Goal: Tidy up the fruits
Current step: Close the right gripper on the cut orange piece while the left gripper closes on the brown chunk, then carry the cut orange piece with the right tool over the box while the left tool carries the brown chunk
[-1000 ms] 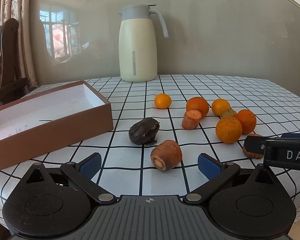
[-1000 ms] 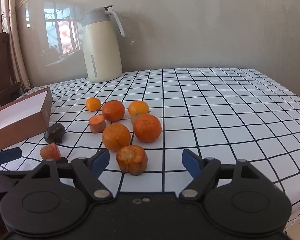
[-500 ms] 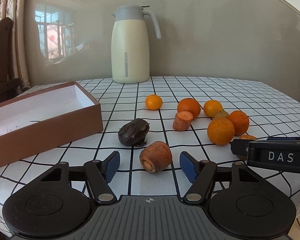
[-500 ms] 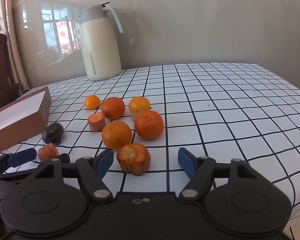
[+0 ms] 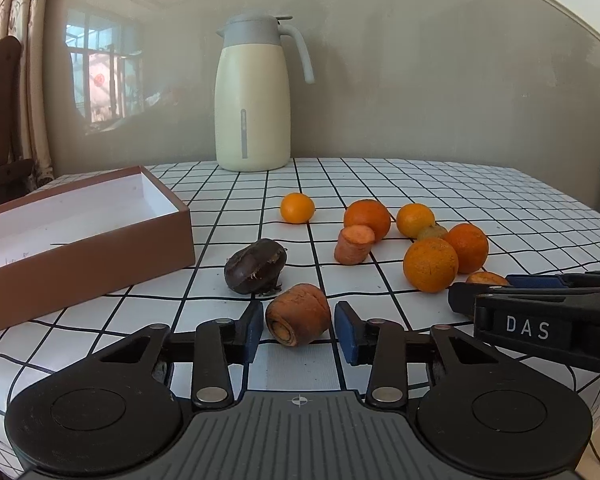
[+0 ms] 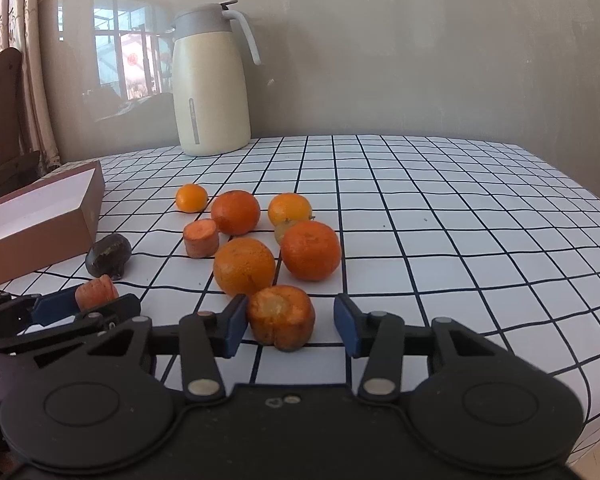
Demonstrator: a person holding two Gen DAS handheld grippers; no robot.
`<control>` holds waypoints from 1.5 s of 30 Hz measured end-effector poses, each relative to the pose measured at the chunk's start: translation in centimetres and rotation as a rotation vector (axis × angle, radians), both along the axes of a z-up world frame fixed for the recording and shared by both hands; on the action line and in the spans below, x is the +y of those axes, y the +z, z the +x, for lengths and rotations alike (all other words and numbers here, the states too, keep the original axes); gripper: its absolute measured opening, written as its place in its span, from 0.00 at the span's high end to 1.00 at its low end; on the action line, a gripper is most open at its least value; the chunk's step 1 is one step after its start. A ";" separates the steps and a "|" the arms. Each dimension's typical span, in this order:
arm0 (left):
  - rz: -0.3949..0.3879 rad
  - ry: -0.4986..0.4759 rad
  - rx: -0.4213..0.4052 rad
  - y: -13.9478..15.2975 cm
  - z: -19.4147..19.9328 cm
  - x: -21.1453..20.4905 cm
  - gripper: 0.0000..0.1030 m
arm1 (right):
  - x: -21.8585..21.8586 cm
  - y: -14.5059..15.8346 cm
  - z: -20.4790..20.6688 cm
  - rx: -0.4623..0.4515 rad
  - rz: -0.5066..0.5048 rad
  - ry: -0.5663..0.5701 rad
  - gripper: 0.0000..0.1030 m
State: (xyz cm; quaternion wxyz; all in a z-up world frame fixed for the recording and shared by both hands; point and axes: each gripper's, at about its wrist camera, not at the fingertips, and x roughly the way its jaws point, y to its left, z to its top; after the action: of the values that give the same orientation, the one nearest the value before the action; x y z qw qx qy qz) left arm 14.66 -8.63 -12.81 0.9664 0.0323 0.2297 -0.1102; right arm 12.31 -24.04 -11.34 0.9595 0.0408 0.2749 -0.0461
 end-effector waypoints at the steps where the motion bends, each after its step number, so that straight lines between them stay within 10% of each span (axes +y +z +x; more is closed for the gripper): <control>1: 0.001 0.002 -0.003 0.0 0.0 0.0 0.65 | 0.1 0.0 0.0 0.000 -0.005 0.000 0.63; 20: -0.034 0.031 0.006 0.1 -0.4 1.4 0.67 | 0.0 0.1 -0.9 -0.021 0.050 0.006 0.75; 45: -0.078 0.283 -0.004 0.9 -3.7 13.6 0.67 | 9.7 1.4 -0.3 -0.025 0.076 0.283 0.75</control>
State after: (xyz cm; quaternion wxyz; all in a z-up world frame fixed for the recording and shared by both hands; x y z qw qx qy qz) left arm 10.97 4.97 -11.91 0.9733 -0.0376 0.2259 0.0182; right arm 11.99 -14.38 -9.99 0.9576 0.0388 0.2673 0.1005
